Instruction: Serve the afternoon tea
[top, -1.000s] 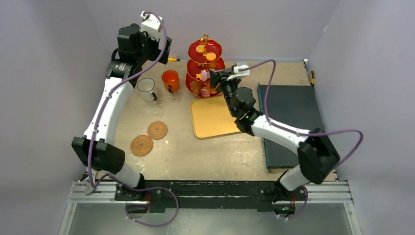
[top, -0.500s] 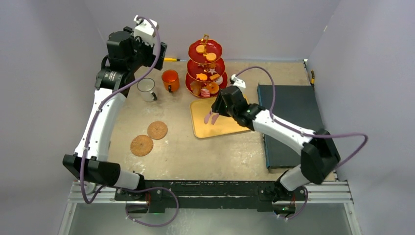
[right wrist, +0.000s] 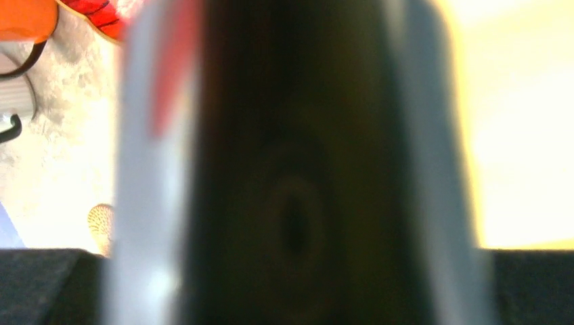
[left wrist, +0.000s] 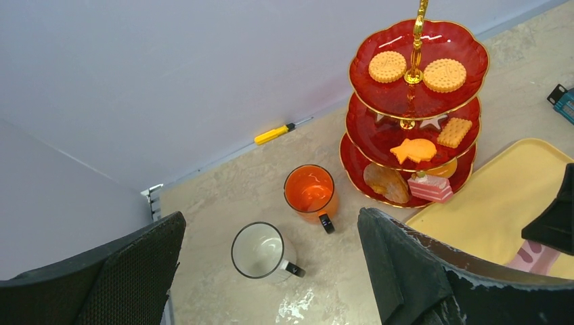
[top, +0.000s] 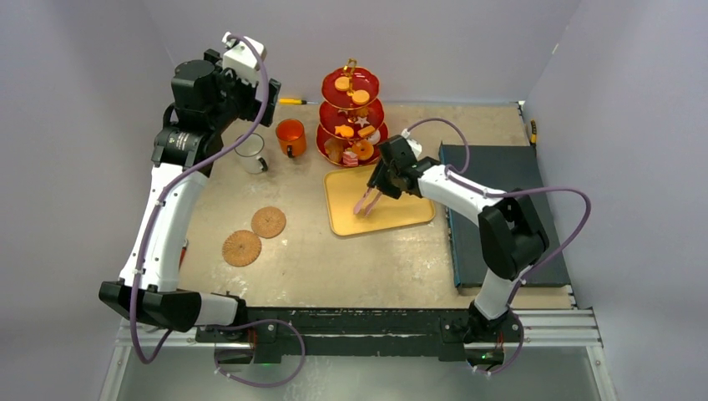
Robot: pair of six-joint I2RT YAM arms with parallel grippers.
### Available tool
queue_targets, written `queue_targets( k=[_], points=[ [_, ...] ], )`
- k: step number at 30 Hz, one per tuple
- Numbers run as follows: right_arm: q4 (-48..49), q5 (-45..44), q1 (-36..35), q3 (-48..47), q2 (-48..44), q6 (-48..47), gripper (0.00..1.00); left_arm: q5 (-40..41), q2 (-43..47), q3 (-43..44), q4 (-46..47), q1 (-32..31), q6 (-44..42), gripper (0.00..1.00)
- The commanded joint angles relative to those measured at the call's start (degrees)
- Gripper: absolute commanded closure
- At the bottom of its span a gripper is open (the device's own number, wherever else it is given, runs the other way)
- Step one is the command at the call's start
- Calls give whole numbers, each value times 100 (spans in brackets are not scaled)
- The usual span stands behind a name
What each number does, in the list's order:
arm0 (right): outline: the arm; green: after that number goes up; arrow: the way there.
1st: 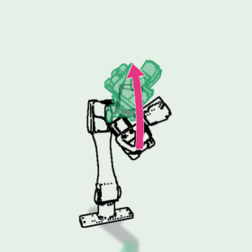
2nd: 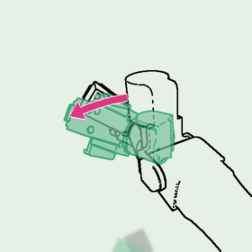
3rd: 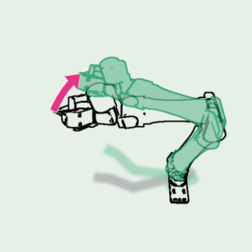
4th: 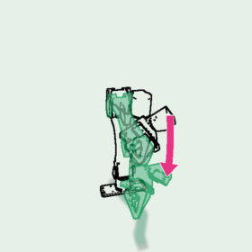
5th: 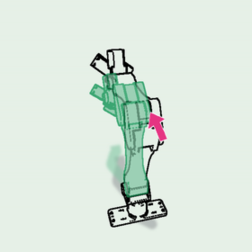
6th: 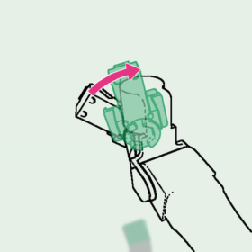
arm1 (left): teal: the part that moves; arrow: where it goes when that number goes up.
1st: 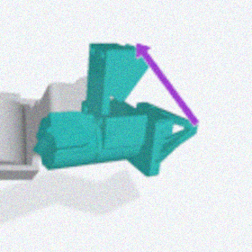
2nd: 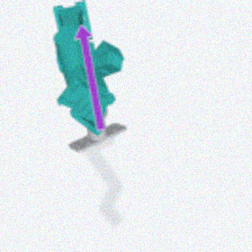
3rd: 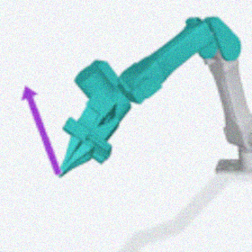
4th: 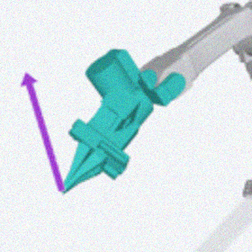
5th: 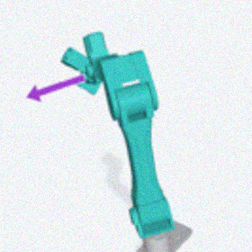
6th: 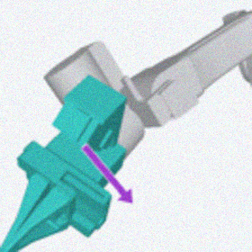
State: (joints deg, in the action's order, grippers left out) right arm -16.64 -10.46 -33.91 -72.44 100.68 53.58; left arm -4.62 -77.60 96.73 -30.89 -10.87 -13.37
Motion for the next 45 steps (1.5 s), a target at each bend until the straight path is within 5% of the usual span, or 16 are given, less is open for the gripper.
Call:
queue_targets(
  k=[1,19,25,33,38,42,45],
  points=[
    [127,369,322,0,96,494,51,-116,215,-78,60,67,-174,1],
    [313,234,640,-156,915,1255,36,-294,309,-303,224,67,-194,1],
    [156,-272,632,-403,1013,1279,16,-285,323,-338,228,68,-195,1],
    [-21,-1034,284,-504,586,849,10,-280,325,-339,233,61,-185,1],
    [513,-2229,-640,-311,-28,5,14,-254,284,-259,125,68,-72,1],
    [1990,-2212,-1393,15,-95,-1549,22,-170,134,-138,-124,66,175,1],
    [2066,-1872,-1705,-452,341,-2249,25,-103,85,-214,-170,75,330,1]
  ],
)
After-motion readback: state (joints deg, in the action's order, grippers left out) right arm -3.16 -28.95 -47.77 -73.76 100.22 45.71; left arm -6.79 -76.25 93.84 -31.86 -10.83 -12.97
